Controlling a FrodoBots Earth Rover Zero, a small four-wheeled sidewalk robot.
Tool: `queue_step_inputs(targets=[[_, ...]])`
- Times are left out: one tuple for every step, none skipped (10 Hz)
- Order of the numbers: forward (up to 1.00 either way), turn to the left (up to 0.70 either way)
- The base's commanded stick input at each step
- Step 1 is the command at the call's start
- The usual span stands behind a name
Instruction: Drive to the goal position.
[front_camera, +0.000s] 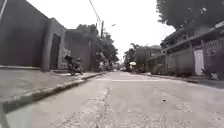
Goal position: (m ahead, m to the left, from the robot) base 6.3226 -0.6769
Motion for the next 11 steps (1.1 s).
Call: queue_step_inputs(targets=[[1.0, -0.2], [1.0, -0.18], [1.0, -0.02], [1.0, -0.11], [1.0, -0.15], [1.0, -0.04], [1.0, -0.13], [1.0, -0.08], [1.0, -0.07], [1.0, -0.18], [1.0, -0.15]])
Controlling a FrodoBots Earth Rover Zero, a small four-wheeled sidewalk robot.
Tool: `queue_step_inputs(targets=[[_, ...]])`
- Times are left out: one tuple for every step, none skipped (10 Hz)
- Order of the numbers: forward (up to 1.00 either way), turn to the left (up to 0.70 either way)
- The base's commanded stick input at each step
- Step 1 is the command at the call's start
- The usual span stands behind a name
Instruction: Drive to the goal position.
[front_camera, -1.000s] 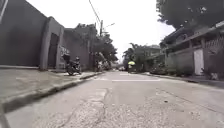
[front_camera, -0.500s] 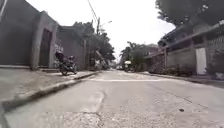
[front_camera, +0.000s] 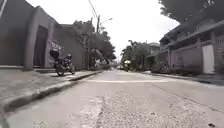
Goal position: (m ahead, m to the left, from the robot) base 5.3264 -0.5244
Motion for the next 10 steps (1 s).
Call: queue_step_inputs(targets=[[1.0, -0.06], [1.0, -0.11], [1.0, -0.23], [1.0, -0.23], [1.0, -0.23], [1.0, -0.24], [1.0, -0.25], [1.0, -0.18], [1.0, -0.05], [1.0, -0.03]])
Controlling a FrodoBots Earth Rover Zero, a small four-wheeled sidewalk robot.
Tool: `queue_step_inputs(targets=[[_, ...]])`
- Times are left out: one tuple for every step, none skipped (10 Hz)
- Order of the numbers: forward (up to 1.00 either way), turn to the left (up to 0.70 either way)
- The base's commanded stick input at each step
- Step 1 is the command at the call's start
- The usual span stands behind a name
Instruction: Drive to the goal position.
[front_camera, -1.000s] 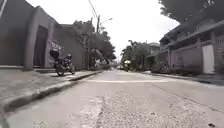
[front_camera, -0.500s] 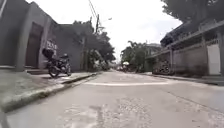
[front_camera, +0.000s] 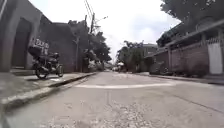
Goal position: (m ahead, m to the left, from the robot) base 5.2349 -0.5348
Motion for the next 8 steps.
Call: queue_step_inputs(targets=[[1.0, -0.17], [1.0, -0.11], [1.0, -0.11], [1.0, -0.22], [1.0, -0.01], [1.0, -0.07], [1.0, -0.18], [1.0, 0.0]])
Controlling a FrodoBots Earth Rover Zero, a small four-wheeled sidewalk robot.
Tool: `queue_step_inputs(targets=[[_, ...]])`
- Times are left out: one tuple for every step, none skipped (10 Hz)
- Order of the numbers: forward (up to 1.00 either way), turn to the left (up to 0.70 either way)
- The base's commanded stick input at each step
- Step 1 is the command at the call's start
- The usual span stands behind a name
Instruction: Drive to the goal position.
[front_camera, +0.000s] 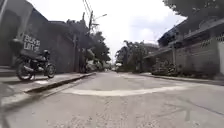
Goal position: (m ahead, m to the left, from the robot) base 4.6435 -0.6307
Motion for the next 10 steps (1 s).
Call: queue_step_inputs(targets=[[1.0, 0.0], [1.0, 0.0], [1.0, 0.0], [1.0, -0.07], [1.0, -0.25], [1.0, -0.25], [1.0, -0.04], [1.0, -0.13], [1.0, -0.29], [1.0, -0.14]])
